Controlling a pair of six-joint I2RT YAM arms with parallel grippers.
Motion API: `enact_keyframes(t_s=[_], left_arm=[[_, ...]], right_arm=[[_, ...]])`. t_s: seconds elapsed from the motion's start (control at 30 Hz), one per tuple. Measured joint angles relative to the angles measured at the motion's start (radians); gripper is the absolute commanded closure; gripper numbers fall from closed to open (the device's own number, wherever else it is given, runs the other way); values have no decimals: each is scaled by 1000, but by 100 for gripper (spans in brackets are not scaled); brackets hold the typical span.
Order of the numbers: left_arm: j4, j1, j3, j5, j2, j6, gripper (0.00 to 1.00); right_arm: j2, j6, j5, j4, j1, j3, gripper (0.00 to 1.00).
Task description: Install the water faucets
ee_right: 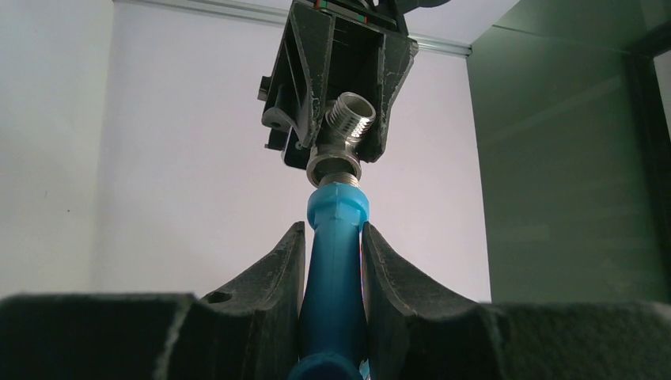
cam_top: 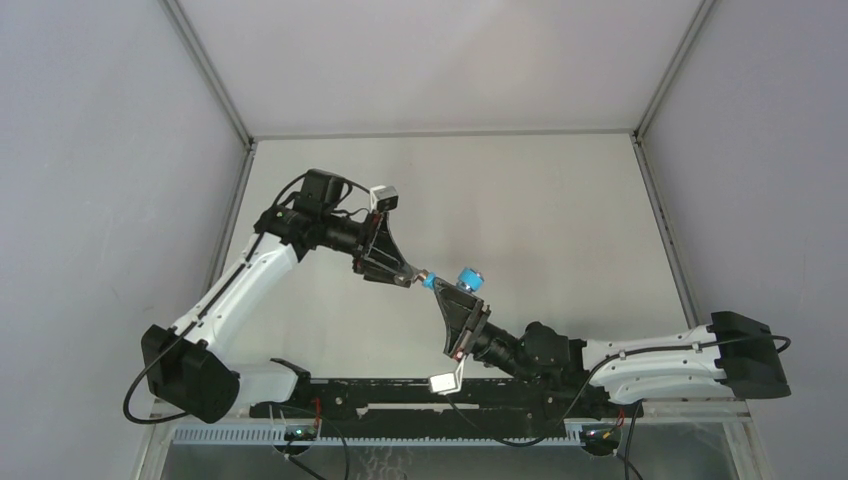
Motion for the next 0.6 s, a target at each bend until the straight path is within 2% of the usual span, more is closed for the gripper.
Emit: enact_keyframes(t_s=[0.6], left_arm=[[-34,-1,0,-7,0,29,100]], right_arm=[[51,14,19,46,25,-4,100]])
